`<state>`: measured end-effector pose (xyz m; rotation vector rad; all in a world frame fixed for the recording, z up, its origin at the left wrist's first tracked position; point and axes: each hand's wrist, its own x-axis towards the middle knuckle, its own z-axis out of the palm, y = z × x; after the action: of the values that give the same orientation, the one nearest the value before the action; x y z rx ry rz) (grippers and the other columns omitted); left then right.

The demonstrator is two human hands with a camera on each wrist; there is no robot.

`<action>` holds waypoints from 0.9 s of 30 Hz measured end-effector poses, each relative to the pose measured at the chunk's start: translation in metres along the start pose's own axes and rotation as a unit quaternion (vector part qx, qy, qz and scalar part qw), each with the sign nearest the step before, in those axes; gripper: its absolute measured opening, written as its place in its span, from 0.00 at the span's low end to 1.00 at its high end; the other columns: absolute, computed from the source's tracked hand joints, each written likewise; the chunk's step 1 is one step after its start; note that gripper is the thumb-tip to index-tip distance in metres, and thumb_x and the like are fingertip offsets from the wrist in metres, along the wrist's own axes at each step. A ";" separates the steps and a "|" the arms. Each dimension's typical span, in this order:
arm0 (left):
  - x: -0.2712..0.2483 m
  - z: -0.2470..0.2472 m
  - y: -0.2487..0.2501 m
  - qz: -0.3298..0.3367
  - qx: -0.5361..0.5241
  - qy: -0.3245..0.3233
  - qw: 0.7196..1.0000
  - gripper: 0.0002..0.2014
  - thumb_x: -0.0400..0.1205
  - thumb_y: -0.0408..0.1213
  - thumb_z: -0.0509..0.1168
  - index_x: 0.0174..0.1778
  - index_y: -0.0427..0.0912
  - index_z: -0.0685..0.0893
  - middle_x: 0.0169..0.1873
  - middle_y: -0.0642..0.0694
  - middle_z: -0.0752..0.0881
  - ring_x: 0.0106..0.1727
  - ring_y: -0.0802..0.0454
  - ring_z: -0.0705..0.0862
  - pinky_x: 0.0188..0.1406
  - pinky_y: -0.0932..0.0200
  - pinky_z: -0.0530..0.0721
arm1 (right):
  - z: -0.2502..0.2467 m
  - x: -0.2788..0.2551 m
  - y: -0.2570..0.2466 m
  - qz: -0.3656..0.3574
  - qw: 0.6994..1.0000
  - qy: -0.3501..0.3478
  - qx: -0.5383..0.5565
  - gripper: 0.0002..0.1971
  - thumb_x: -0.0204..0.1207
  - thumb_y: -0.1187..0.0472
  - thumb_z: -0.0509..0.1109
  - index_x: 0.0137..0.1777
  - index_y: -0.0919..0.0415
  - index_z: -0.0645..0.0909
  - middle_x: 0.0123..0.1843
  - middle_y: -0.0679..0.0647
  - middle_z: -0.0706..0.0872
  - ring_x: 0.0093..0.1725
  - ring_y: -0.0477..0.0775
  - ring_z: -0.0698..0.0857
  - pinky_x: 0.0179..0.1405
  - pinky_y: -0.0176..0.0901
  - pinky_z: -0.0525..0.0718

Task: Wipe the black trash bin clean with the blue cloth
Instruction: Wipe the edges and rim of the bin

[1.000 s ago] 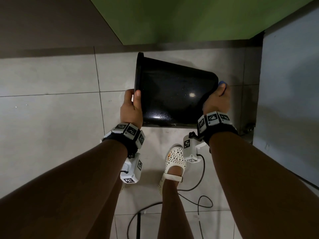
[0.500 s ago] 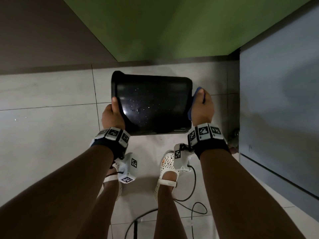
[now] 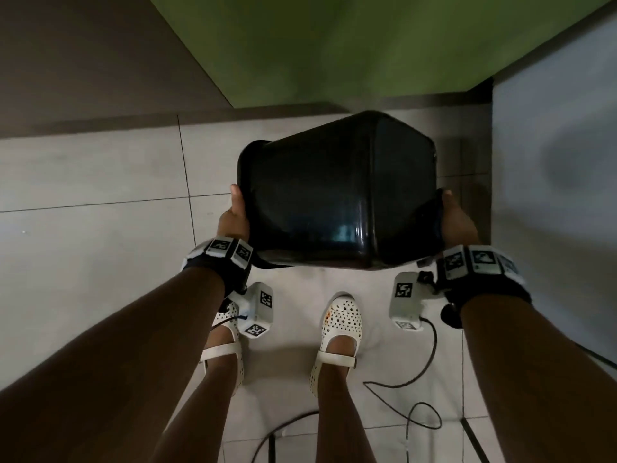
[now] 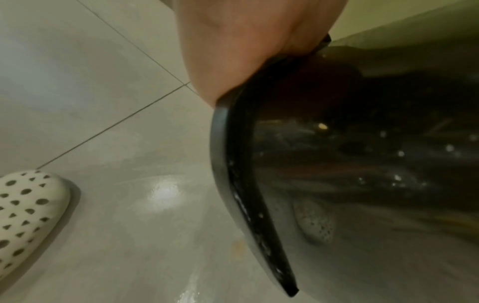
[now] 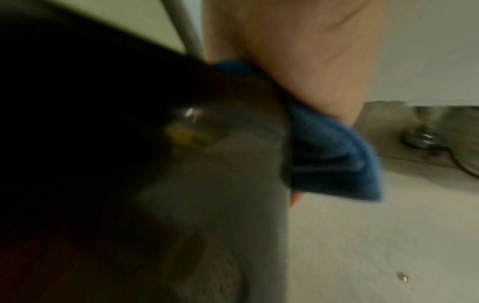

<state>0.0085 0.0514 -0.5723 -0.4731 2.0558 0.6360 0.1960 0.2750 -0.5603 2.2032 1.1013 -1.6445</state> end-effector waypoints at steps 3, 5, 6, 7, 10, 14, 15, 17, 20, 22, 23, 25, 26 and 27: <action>0.006 0.010 -0.004 0.010 -0.005 -0.001 1.000 0.35 0.84 0.59 0.37 0.69 0.34 0.74 0.67 0.32 0.78 0.69 0.36 0.75 0.66 0.50 0.70 | -0.011 0.003 0.012 0.033 0.977 -0.139 0.155 0.36 0.68 0.32 0.66 0.73 0.50 0.71 0.72 0.58 0.76 0.70 0.65 0.75 0.65 0.60 0.74; 0.007 0.014 -0.008 0.037 -0.028 0.004 0.999 0.28 0.87 0.52 0.40 0.73 0.36 0.68 0.71 0.33 0.74 0.72 0.37 0.73 0.67 0.52 0.69 | -0.012 -0.002 0.014 0.004 0.969 -0.179 0.169 0.32 0.70 0.34 0.66 0.71 0.49 0.74 0.67 0.56 0.80 0.65 0.60 0.80 0.64 0.59 0.77; 0.007 0.016 -0.008 0.044 -0.040 0.003 0.998 0.25 0.87 0.49 0.41 0.74 0.37 0.64 0.71 0.33 0.73 0.72 0.37 0.72 0.67 0.52 0.69 | -0.011 -0.005 0.013 -0.013 0.970 -0.185 0.156 0.30 0.73 0.35 0.64 0.71 0.51 0.73 0.63 0.55 0.82 0.62 0.58 0.82 0.60 0.57 0.79; 0.005 0.017 -0.008 0.048 -0.054 0.003 0.997 0.24 0.87 0.48 0.43 0.76 0.39 0.61 0.71 0.32 0.73 0.71 0.36 0.73 0.68 0.51 0.69 | -0.009 -0.008 0.012 -0.032 0.974 -0.176 0.140 0.28 0.75 0.36 0.61 0.70 0.53 0.74 0.59 0.53 0.84 0.57 0.55 0.84 0.54 0.54 0.82; 0.016 0.022 -0.012 0.017 -0.100 -0.060 0.993 0.29 0.80 0.61 0.45 0.78 0.56 0.57 0.73 0.36 0.73 0.72 0.34 0.73 0.74 0.40 0.70 | 0.000 -0.017 0.010 -0.120 0.980 -0.149 0.056 0.21 0.78 0.40 0.58 0.59 0.55 0.77 0.44 0.49 0.88 0.44 0.48 0.88 0.42 0.47 0.82; 0.033 0.023 -0.019 -0.068 -0.128 -0.097 0.985 0.46 0.66 0.76 0.44 0.76 0.54 0.66 0.74 0.39 0.74 0.73 0.36 0.73 0.70 0.34 0.73 | 0.004 -0.038 0.010 -0.165 0.970 -0.180 0.001 0.14 0.80 0.40 0.55 0.54 0.45 0.77 0.45 0.55 0.85 0.40 0.57 0.86 0.34 0.50 0.84; 0.028 0.021 -0.015 -0.098 -0.132 -0.101 0.981 0.48 0.64 0.77 0.46 0.75 0.50 0.68 0.71 0.38 0.76 0.70 0.34 0.76 0.64 0.33 0.78 | 0.004 -0.041 0.011 -0.169 0.970 -0.174 0.001 0.12 0.81 0.41 0.55 0.52 0.44 0.76 0.44 0.54 0.85 0.38 0.57 0.85 0.33 0.49 0.83; 0.018 0.018 -0.011 -0.110 -0.134 -0.138 0.975 0.38 0.72 0.73 0.50 0.67 0.46 0.74 0.63 0.36 0.81 0.57 0.36 0.83 0.46 0.39 0.87 | 0.010 -0.045 0.013 -0.183 0.970 -0.157 -0.010 0.10 0.82 0.43 0.55 0.48 0.42 0.76 0.45 0.54 0.84 0.41 0.58 0.85 0.37 0.52 0.84; 0.008 0.017 -0.001 -0.046 -0.126 -0.174 0.976 0.14 0.84 0.51 0.54 0.52 0.46 0.79 0.55 0.37 0.85 0.40 0.47 0.82 0.37 0.56 0.85 | 0.021 -0.045 0.017 -0.221 0.968 -0.108 -0.045 0.12 0.77 0.38 0.59 0.48 0.44 0.77 0.49 0.57 0.85 0.50 0.61 0.86 0.55 0.65 0.84; 0.006 0.019 0.001 -0.036 -0.132 -0.174 0.975 0.12 0.85 0.46 0.54 0.42 0.48 0.80 0.40 0.44 0.85 0.35 0.50 0.81 0.29 0.65 0.82 | 0.025 -0.043 0.020 -0.251 0.962 -0.087 -0.057 0.16 0.79 0.42 0.60 0.54 0.53 0.77 0.51 0.59 0.85 0.52 0.59 0.85 0.61 0.64 0.81; 0.005 0.020 0.000 -0.031 -0.138 -0.171 0.975 0.12 0.85 0.46 0.54 0.41 0.49 0.79 0.38 0.45 0.84 0.35 0.50 0.81 0.28 0.65 0.81 | 0.027 -0.042 0.020 -0.262 0.960 -0.076 -0.060 0.16 0.80 0.45 0.60 0.56 0.57 0.76 0.52 0.59 0.85 0.52 0.58 0.85 0.61 0.61 0.81; 0.005 0.018 0.001 -0.042 -0.165 -0.186 0.968 0.13 0.83 0.51 0.56 0.42 0.48 0.81 0.43 0.43 0.85 0.41 0.46 0.82 0.37 0.59 0.82 | 0.029 -0.040 0.020 -0.276 0.957 -0.063 -0.060 0.18 0.80 0.46 0.60 0.58 0.60 0.76 0.52 0.60 0.85 0.52 0.58 0.85 0.61 0.60 0.82; 0.008 0.015 -0.002 -0.049 -0.175 -0.186 0.966 0.18 0.81 0.57 0.57 0.45 0.47 0.83 0.49 0.41 0.85 0.47 0.42 0.83 0.42 0.54 0.82 | 0.028 -0.040 0.018 -0.286 0.954 -0.066 -0.062 0.18 0.80 0.46 0.61 0.58 0.61 0.77 0.51 0.59 0.85 0.51 0.58 0.85 0.60 0.59 0.83; 0.018 0.014 -0.009 -0.053 -0.182 -0.186 0.964 0.26 0.75 0.66 0.58 0.50 0.47 0.85 0.56 0.40 0.85 0.55 0.38 0.83 0.49 0.49 0.83 | 0.028 -0.039 0.017 -0.293 0.951 -0.070 -0.065 0.18 0.80 0.46 0.61 0.58 0.61 0.77 0.49 0.58 0.86 0.49 0.57 0.85 0.58 0.54 0.84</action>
<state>0.0133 0.0511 -0.5969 -0.6185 1.5517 0.9663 0.1814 0.2295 -0.5407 1.7358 1.8865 -1.8252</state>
